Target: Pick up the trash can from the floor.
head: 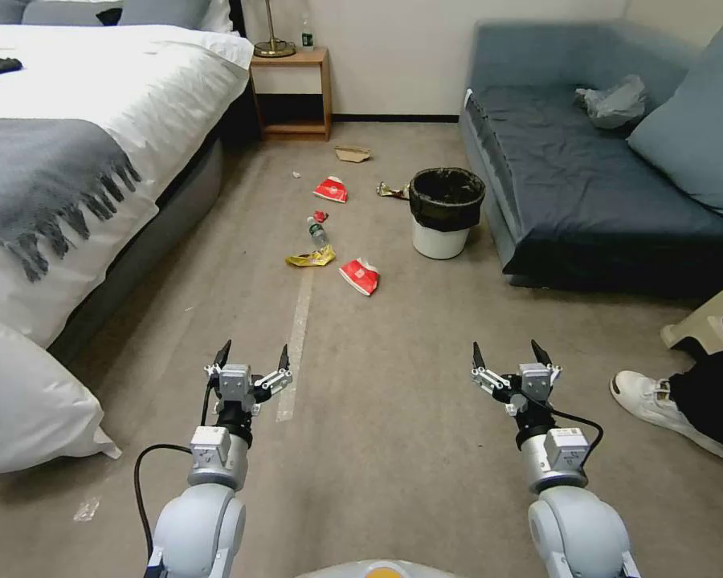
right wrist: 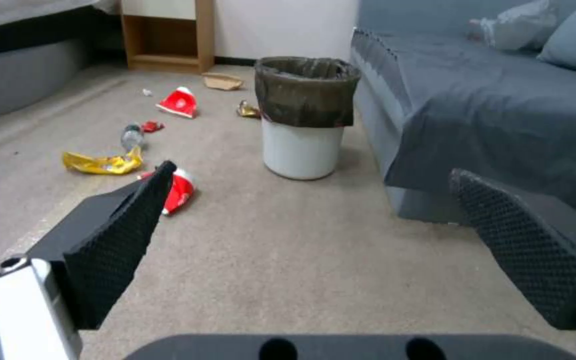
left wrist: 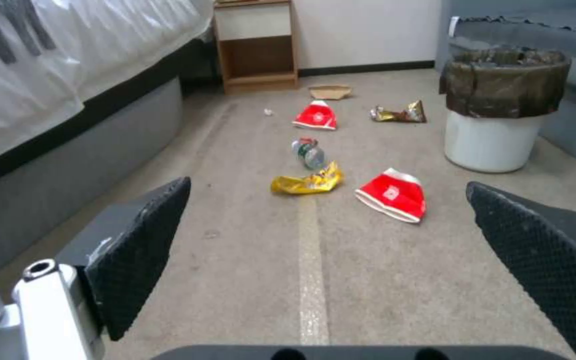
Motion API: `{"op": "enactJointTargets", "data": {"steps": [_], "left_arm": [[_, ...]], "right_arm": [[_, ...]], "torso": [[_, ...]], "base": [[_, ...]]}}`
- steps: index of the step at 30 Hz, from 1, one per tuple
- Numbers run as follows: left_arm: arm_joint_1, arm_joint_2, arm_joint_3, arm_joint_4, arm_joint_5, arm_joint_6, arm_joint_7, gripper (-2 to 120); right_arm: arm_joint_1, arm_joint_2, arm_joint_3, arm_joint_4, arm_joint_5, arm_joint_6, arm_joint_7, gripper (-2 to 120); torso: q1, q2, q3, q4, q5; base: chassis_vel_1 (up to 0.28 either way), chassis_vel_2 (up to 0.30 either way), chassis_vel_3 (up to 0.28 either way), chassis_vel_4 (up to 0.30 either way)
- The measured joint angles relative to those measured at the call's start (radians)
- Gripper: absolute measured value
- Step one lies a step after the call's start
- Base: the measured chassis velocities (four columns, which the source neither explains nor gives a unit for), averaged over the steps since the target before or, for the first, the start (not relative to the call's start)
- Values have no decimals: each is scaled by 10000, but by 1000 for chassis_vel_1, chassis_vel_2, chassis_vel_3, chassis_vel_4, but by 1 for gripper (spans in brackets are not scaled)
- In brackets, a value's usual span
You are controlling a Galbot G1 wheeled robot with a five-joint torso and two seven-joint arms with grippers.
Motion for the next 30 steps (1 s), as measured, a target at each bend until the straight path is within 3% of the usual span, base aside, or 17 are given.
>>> {"op": "enactJointTargets", "data": {"steps": [30], "left_arm": [[0,0,0,0,0,0,0,100]], "right_arm": [[0,1,0,0,0,0,0,100]], "torso": [[1,0,0,0,0]], "base": [[0,0,0,0]]}}
